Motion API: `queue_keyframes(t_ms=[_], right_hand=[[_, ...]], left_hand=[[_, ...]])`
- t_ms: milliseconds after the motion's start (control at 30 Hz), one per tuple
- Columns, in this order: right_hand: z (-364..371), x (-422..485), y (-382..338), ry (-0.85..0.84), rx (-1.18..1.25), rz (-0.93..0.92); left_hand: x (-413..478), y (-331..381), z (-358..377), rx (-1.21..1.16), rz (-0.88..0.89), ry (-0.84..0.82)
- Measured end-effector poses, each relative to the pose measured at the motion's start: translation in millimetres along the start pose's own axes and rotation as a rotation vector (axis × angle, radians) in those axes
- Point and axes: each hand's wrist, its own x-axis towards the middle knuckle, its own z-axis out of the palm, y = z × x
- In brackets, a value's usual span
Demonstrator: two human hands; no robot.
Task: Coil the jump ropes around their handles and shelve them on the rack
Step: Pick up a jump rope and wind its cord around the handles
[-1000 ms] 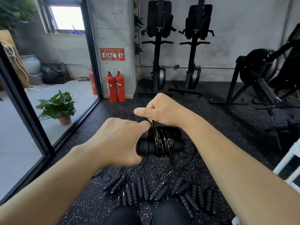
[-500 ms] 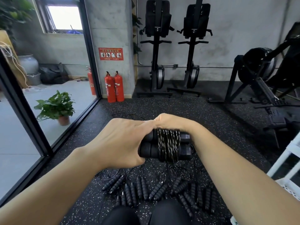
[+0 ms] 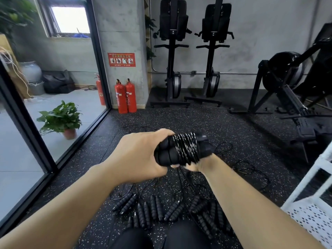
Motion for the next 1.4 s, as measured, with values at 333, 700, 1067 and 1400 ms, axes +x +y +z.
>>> queue_keyframes(t_ms=[333, 700, 1067, 1400], right_hand=[[21.6, 5.3, 5.6, 0.102, -0.744, -0.334], [43.7, -30.3, -63.0, 0.267, -1.333, -0.546], [32.3, 9.5, -90.5, 0.175, -1.564, -0.763], [18.7, 26.6, -83.5, -0.184, -0.972, -0.383]], left_hand=[[17.8, -51.7, -0.2, 0.053, -0.414, 0.053], [19.8, -46.7, -0.2, 0.417, -0.473, -0.017], [9.8, -14.6, -19.3, 0.516, 0.042, -0.124], [2.2, -15.6, -32.2, 0.351, 0.128, -0.087]])
